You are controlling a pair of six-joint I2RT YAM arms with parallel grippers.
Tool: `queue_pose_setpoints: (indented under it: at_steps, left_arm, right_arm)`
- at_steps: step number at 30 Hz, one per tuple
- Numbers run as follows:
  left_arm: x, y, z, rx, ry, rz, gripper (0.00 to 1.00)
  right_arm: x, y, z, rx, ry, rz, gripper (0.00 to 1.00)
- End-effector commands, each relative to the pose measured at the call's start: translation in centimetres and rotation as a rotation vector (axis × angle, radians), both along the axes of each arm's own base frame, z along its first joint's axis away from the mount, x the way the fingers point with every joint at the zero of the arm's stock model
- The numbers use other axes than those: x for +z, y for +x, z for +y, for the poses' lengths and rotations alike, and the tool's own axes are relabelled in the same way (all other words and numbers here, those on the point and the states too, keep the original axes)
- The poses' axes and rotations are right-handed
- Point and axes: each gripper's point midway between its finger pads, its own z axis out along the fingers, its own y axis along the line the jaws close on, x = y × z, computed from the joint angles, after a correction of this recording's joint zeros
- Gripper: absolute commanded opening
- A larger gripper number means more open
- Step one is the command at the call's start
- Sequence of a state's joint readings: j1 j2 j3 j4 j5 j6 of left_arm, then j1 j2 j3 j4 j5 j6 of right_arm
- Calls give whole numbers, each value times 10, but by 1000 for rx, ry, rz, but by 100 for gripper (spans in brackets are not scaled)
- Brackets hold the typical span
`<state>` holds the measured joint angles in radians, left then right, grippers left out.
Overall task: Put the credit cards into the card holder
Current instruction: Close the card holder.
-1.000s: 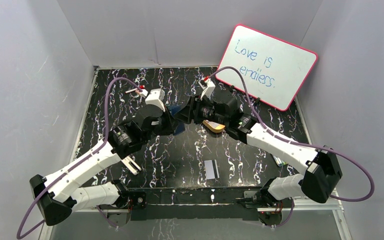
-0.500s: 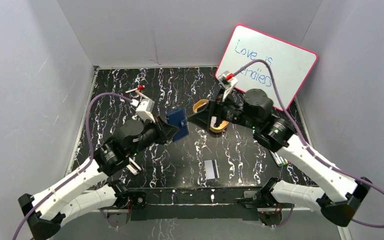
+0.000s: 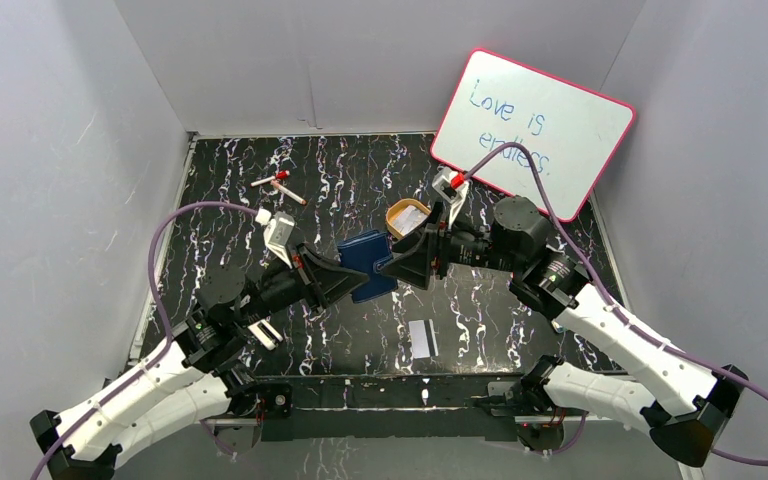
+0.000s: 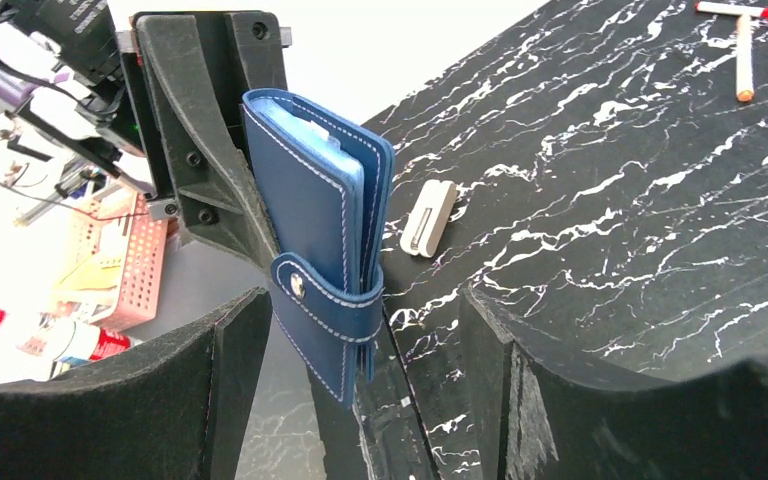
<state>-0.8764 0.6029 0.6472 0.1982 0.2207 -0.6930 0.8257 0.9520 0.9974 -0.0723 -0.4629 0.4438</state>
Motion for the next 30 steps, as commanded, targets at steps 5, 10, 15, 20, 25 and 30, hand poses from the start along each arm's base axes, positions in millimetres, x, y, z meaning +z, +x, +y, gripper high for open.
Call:
queue_pose_setpoints:
  at_steps: [5,10,15,20,25,30]
  left_arm:
    - [32,-19,-8,-125,-77,-98,0]
    - [34,-21,-8,-132,-83,-104,0]
    - [37,-23,-7,-135,-91,-108,0]
    - [39,-24,-5,-137,-97,-110,0]
    - [40,-27,-5,-148,-102,-116,0]
    - [31,-22,-7,-132,-66,-87,7]
  right_arm:
    - [34,-17,3,108,107,-101,69]
    - [30,-18,6,129,104,-83,54]
    - [28,-24,11,187,99,-68,61]
    - [25,-28,14,230,88,-51,55]
    - [28,-28,13,221,95,-62,32]
    - [32,-26,13,201,123,-65,11]
